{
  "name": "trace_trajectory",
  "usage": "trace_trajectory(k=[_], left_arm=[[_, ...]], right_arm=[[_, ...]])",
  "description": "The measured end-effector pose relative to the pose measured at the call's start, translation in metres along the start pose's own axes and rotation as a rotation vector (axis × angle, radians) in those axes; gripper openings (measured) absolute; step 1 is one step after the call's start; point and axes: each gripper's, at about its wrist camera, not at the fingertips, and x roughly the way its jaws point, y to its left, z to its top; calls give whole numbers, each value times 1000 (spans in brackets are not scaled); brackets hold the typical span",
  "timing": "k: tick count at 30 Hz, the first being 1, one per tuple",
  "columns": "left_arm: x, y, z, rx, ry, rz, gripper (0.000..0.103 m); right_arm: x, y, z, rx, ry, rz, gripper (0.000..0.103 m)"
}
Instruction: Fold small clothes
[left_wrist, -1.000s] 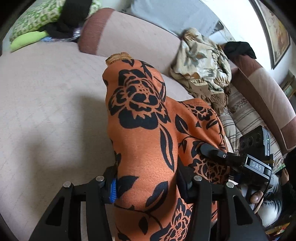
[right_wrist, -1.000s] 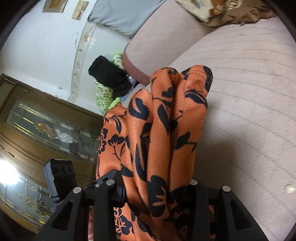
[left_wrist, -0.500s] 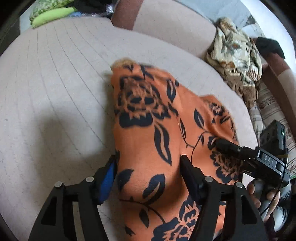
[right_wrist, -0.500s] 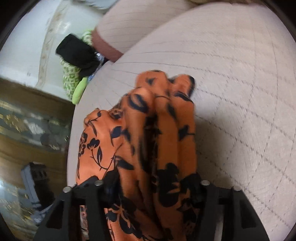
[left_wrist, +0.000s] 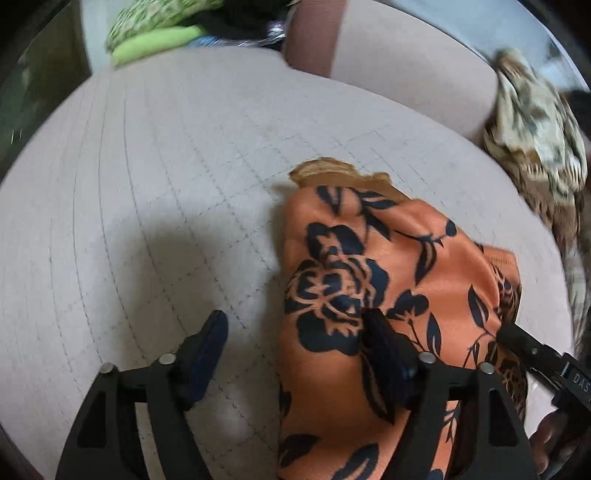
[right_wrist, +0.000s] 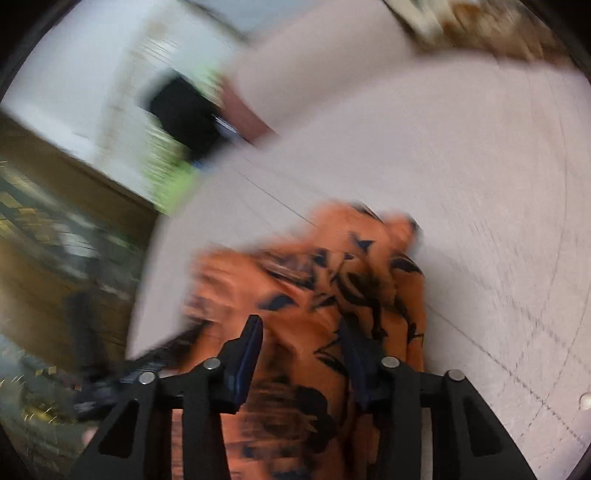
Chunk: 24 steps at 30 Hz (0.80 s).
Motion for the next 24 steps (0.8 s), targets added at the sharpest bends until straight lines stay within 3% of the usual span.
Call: trace_trajectory(k=[4, 9, 12, 14, 16, 18, 20, 24], left_arm=[[-19, 13, -6, -6, -27, -18, 79], [-77, 5, -48, 80, -159, 29, 82], [-79, -10, -74, 157, -174, 92, 95], [-62, -17, -90, 224, -129, 159, 98], [-69, -18, -101, 224, -160, 199, 98], [-94, -21, -105, 220, -191, 215, 98], [-126, -27, -113, 212, -277, 235, 98], [-195, -37, -129, 200, -408, 288, 98]], right_arm=[[-16, -7, 7, 64, -46, 80, 37], [-58, 23, -34, -68, -50, 106, 37], [-68, 42, -65, -142, -33, 20, 38], [-52, 35, -87, -148, 11, -80, 37], [-56, 38, -93, -168, -21, -109, 36], [-71, 55, -93, -186, -36, -140, 36], [-98, 69, -104, -215, -110, -122, 37], [-137, 85, -131, -312, -216, -230, 37]])
